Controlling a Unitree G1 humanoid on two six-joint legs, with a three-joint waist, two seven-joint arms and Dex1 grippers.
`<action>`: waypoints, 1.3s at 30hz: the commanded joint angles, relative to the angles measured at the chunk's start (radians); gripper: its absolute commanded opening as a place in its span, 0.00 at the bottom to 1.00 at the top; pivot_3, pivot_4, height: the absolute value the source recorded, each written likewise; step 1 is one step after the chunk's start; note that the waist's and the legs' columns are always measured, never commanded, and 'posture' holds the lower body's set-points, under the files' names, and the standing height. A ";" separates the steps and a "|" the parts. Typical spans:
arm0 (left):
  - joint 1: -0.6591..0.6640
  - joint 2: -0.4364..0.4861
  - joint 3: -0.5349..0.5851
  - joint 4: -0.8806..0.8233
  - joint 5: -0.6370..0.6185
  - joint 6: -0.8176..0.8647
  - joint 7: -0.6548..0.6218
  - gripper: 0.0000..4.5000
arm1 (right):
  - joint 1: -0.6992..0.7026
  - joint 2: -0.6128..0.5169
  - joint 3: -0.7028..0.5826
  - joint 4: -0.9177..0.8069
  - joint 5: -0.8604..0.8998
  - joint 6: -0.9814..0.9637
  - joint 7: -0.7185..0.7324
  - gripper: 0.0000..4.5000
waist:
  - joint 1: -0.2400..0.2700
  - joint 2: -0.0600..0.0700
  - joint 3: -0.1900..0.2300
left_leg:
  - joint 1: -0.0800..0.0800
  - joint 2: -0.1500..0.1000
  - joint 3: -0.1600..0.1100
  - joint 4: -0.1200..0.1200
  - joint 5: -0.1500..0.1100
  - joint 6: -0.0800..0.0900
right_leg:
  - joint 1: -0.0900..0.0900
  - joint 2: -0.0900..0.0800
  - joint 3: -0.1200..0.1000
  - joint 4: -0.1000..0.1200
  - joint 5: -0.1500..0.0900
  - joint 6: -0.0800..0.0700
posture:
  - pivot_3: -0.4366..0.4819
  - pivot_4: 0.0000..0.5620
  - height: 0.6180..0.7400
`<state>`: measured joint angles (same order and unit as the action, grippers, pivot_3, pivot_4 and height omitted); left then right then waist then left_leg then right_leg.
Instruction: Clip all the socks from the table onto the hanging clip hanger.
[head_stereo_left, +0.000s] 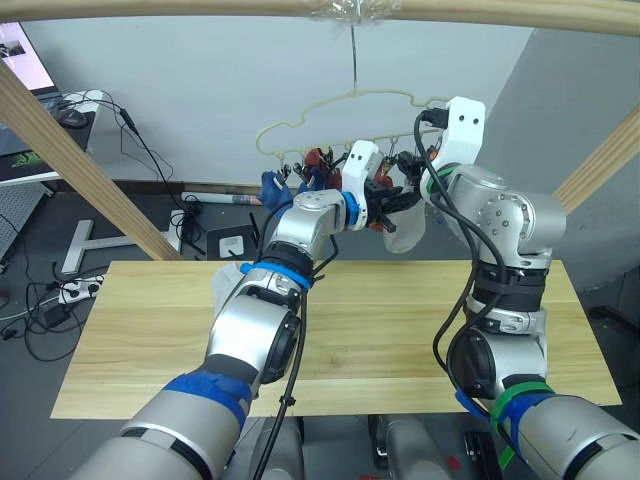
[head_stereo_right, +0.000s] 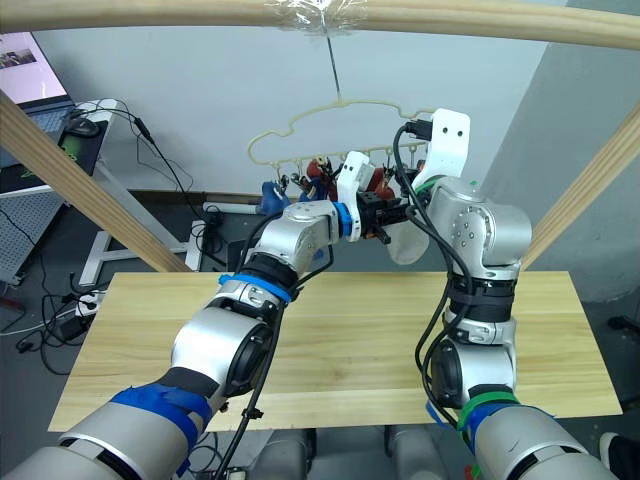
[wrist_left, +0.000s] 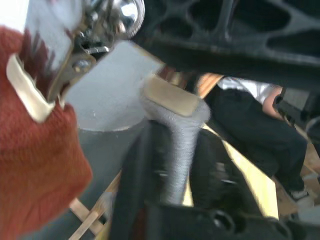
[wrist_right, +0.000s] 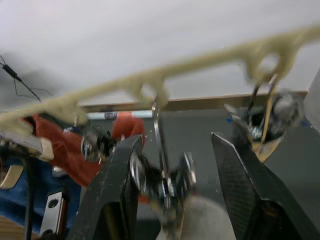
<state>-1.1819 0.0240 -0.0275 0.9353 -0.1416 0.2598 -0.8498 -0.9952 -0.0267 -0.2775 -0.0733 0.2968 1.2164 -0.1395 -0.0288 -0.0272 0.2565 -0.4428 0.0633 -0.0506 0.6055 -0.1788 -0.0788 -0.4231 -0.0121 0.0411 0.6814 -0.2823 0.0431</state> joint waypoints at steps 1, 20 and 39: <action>0.023 0.019 -0.029 -0.125 -0.003 0.024 -0.050 0.52 | 0.009 0.007 -0.020 -0.105 0.015 0.044 -0.011 0.50 | 0.000 0.000 0.000 | 0.000 0.000 0.000 0.000 0.000 0.000 | 0.000 0.000 0.000 0.000 0.000 0.000 | 0.50 0.42 1.00; 0.291 0.255 -0.056 -0.768 -0.200 0.370 -0.224 0.52 | 0.279 -0.009 0.024 -0.541 0.006 0.191 0.085 0.50 | -0.003 0.000 0.000 | 0.002 0.000 -0.001 0.004 0.000 0.000 | 0.002 0.000 0.000 0.006 0.000 0.000 | 0.48 0.38 1.00; 0.222 0.492 0.016 -0.858 -0.389 0.458 -0.339 0.52 | 0.432 0.030 0.136 -0.537 -0.096 -0.177 0.023 0.50 | -0.004 0.000 0.000 | 0.005 0.000 -0.001 0.004 0.000 0.000 | 0.002 0.001 0.001 0.009 0.000 0.000 | 0.50 0.36 1.00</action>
<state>-0.9357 0.5074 -0.0334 0.1170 -0.5035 0.7128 -1.1834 -0.5570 0.0004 -0.1425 -0.5943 0.2070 1.0726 -0.1107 -0.0327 -0.0268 0.2561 -0.4379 0.0635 -0.0514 0.6098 -0.1785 -0.0791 -0.4211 -0.0115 0.0423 0.6907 -0.2824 0.0431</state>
